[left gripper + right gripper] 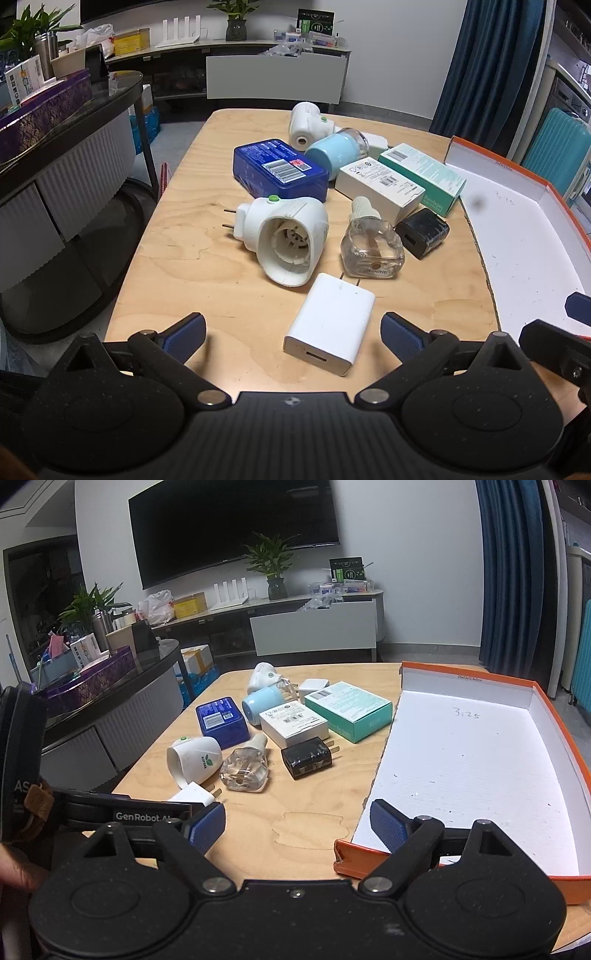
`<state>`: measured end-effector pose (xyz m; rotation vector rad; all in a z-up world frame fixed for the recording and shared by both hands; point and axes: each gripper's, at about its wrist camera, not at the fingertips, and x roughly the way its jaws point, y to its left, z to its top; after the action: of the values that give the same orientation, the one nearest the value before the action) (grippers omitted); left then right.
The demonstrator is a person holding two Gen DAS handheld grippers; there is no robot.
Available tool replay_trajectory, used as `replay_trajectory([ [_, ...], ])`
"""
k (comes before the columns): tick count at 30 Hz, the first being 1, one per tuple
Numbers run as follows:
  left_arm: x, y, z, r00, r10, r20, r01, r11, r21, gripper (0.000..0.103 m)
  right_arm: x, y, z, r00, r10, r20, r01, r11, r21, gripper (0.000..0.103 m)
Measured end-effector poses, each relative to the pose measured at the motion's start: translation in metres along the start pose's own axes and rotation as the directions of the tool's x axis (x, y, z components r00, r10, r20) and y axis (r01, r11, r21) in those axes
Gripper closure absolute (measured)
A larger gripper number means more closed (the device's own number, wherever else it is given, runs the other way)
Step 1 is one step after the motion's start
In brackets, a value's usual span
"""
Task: Organize rigid objects
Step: 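Move both tools toward the white charger cube and black plug charger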
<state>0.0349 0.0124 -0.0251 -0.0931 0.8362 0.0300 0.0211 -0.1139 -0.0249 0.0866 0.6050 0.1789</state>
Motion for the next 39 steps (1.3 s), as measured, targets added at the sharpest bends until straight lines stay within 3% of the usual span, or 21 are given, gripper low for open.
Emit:
replay_trajectory([
  [39,0.015,-0.004,0.002,0.999,-0.032,-0.014,0.032,0.999,0.027,0.013,0.014,-0.003,-0.003,0.999,0.002,-0.04,-0.002,1.0,0.001,0.003],
])
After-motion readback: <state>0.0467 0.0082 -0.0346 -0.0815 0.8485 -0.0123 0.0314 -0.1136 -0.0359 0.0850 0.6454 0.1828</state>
